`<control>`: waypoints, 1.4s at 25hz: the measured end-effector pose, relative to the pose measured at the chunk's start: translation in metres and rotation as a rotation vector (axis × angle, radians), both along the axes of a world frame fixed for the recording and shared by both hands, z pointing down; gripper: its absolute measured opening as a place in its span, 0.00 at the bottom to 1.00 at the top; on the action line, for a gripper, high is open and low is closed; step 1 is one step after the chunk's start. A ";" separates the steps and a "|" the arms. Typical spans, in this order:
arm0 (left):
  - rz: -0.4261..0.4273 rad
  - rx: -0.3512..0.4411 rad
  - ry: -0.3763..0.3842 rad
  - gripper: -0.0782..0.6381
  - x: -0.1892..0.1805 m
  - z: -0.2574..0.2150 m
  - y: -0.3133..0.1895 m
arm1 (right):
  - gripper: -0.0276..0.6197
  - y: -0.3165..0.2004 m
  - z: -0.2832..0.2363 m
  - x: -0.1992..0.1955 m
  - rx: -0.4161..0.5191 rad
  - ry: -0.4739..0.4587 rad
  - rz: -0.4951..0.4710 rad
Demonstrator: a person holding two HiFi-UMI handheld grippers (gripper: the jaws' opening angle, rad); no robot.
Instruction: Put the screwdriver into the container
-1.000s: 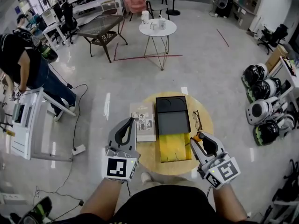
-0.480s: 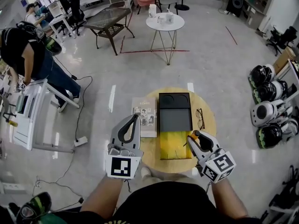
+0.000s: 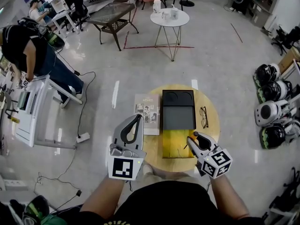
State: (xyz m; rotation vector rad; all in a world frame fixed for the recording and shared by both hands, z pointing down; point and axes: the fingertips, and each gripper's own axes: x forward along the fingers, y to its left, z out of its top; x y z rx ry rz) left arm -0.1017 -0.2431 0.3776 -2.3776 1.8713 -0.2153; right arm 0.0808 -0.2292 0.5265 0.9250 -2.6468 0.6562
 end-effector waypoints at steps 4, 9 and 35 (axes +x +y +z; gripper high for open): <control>0.011 -0.011 -0.002 0.13 0.003 0.004 0.000 | 0.26 -0.002 0.019 0.001 -0.050 0.002 0.017; 0.009 -0.013 0.004 0.13 0.000 0.006 -0.001 | 0.26 -0.005 0.047 0.000 -0.100 0.012 0.034; -0.038 -0.027 -0.021 0.13 -0.020 0.007 0.004 | 0.25 -0.010 0.190 0.005 -0.409 0.113 0.070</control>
